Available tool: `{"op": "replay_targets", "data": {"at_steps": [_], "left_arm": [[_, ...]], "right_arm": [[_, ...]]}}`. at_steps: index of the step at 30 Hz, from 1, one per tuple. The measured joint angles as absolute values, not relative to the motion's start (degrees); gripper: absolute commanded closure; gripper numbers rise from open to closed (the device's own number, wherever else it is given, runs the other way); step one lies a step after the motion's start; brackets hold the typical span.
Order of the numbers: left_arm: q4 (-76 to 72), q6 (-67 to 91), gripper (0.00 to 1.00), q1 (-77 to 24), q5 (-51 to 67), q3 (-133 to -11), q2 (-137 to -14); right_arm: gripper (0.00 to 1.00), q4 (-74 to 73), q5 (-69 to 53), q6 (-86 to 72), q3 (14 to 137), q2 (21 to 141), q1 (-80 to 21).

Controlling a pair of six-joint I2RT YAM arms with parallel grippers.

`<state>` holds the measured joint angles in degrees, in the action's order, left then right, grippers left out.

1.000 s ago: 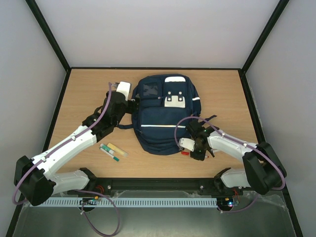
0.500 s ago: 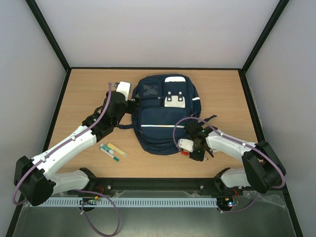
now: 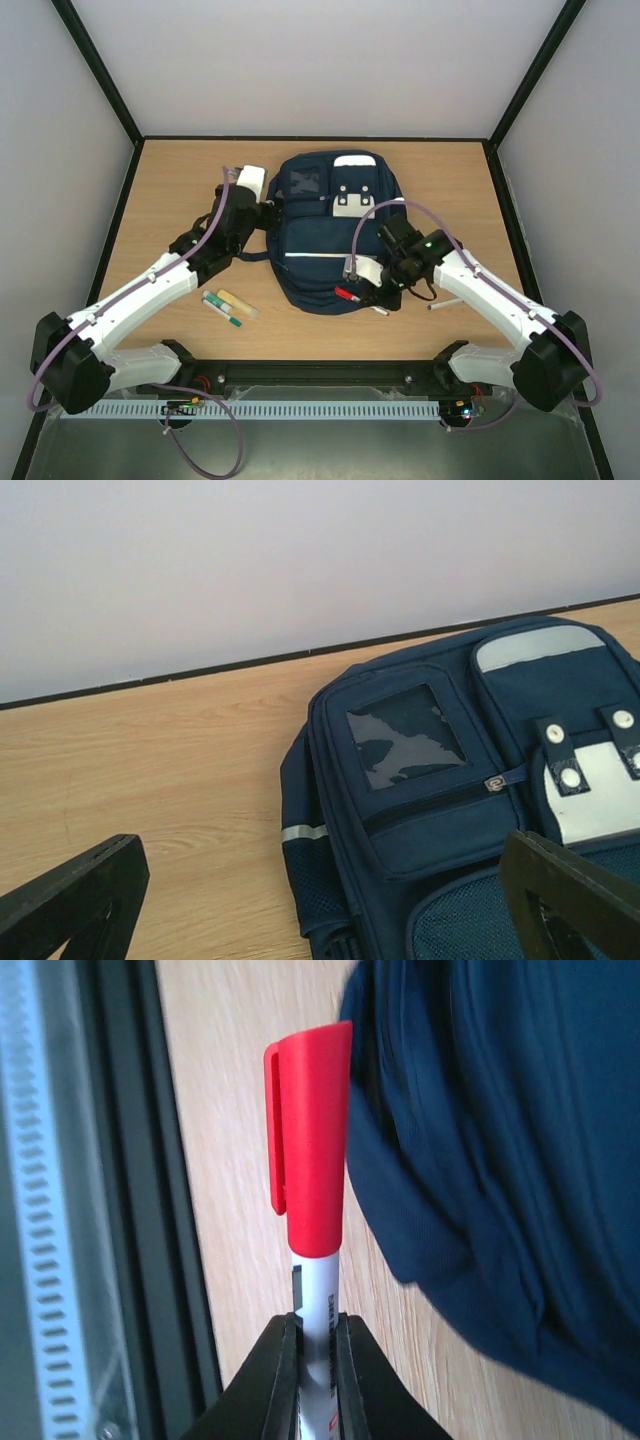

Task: Pack the student bag
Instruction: Pick up the stationery from the center of the board, then place the stationery in the student bag.

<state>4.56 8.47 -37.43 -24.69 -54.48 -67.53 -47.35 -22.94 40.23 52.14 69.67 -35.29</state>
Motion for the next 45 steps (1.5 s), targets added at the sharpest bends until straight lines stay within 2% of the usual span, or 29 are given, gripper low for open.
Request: {"op": "replay_targets", "data": {"at_steps": [4, 8, 9, 13, 17, 18, 19, 22, 26, 35, 39, 42, 45], "left_arm": [[3.8, 7.9, 0.01, -37.4, -24.1, -54.2, -69.4], [2.7, 5.3, 0.06, -37.5, -19.4, -53.0, -72.2], [2.3, 4.0, 0.01, -37.8, -17.5, -52.5, -72.9], [1.9, -1.6, 0.02, -41.5, -11.8, -51.0, -75.4], [1.8, -7.6, 0.09, -47.2, -9.1, -49.6, -76.7], [1.8, -8.8, 0.15, -48.4, -8.7, -49.3, -76.9], [1.8, -10.5, 0.19, -49.8, -8.6, -49.1, -77.1], [2.2, -15.2, 0.21, -53.3, -8.2, -49.1, -78.2], [2.7, -20.2, 0.33, -57.0, -10.3, -49.1, -81.1], [4.9, -27.5, 0.35, -59.9, -13.5, -49.5, -88.1], [4.5, -29.2, 0.41, -61.0, -15.8, -49.7, -90.2], [3.4, -30.4, 0.49, -62.5, -19.8, -50.0, -92.4], [2.7, -30.9, 0.63, -63.5, -23.0, -50.4, -94.1]], "right_arm": [[0.97, -47.5, -28.9, 38.1, 56.2, 68.9, -35.0], [0.96, -45.5, -30.5, 34.1, 57.7, 69.1, -33.0], [0.96, -44.2, -30.5, 32.3, 58.0, 69.3, -30.6], [0.95, -42.1, -33.0, 29.3, 59.1, 70.5, -22.0], [0.96, -39.2, -34.7, 26.5, 59.5, 70.7, -13.0], [0.96, -37.8, -34.7, 25.6, 59.1, 70.4, -11.9], [0.96, -36.6, -34.6, 24.7, 58.6, 69.9, -11.2], [0.96, -32.7, -33.8, 21.9, 56.2, 67.8, -10.2], [0.96, -27.9, -31.4, 18.9, 52.7, 65.8, -9.7], [0.94, -23.5, -28.1, 17.1, 48.2, 64.1, -9.4], [0.94, -22.8, -28.1, 17.1, 48.1, 63.9, -9.4], [0.94, -22.7, -28.1, 17.1, 48.1, 63.9, -9.4], [0.94, -22.7, -28.1, 17.1, 48.1, 63.9, -9.4]]}}
